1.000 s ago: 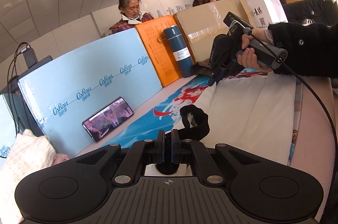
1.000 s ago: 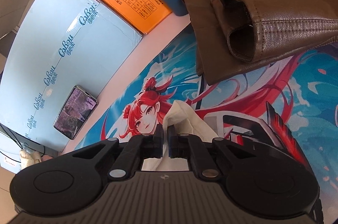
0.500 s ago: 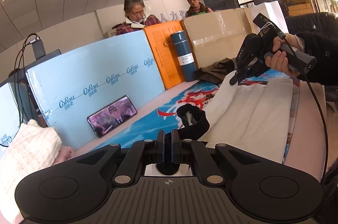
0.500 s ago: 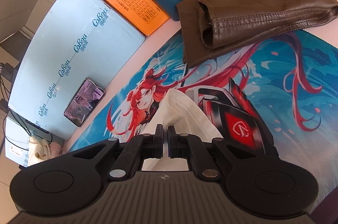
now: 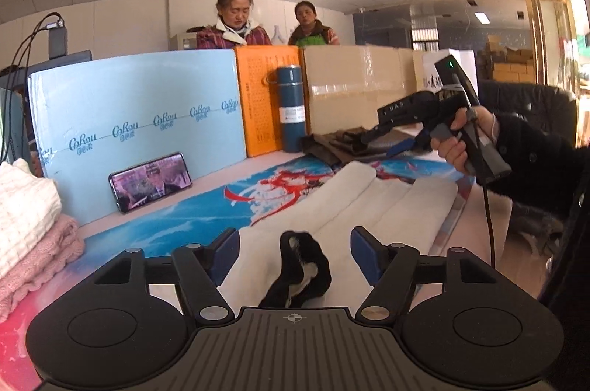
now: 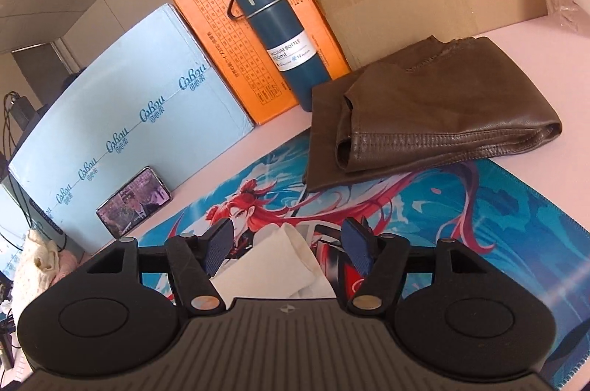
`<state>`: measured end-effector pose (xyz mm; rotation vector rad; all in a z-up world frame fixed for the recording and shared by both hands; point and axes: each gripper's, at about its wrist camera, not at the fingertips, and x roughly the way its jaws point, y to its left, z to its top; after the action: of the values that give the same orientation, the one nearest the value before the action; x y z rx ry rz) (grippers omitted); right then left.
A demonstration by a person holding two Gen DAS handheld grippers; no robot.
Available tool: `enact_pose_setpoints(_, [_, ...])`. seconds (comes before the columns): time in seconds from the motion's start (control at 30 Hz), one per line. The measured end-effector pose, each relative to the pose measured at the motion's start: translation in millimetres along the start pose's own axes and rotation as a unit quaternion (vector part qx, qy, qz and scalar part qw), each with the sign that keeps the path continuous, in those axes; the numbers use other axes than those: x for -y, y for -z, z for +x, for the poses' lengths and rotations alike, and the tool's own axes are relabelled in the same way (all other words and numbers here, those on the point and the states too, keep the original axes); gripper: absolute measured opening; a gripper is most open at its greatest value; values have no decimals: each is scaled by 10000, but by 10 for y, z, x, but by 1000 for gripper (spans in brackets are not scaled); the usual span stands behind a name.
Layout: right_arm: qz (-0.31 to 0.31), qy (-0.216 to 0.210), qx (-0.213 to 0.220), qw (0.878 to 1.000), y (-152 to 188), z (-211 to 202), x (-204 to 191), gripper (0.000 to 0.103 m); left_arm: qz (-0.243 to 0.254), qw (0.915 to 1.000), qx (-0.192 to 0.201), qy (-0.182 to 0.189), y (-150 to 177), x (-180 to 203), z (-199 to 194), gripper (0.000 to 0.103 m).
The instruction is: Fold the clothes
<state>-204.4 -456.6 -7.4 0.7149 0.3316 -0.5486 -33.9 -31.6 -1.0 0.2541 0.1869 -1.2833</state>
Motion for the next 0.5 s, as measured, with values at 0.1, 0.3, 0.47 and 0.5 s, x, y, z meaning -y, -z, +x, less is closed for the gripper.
enact_pose_setpoints(0.1, [58,-491,-132,9987,-66,70,-51,64,-247,9948,1,-987,-99,12,236,85])
enact_pose_setpoints(0.3, [113,-1358,-839,9871,-120,388,-172,70,209,9790,-1152,-1669,-107,153,887,85])
enact_pose_setpoints(0.47, [248,-1212,-1357,9830,-45,638,-68,70,524,9718,-1625,-1629,70,269,1051,86])
enact_pose_setpoints(0.5, [264,-1236,-1397,9821,-32,656,-23,70,515,9720,-1617,-1627,90,278,1049,87])
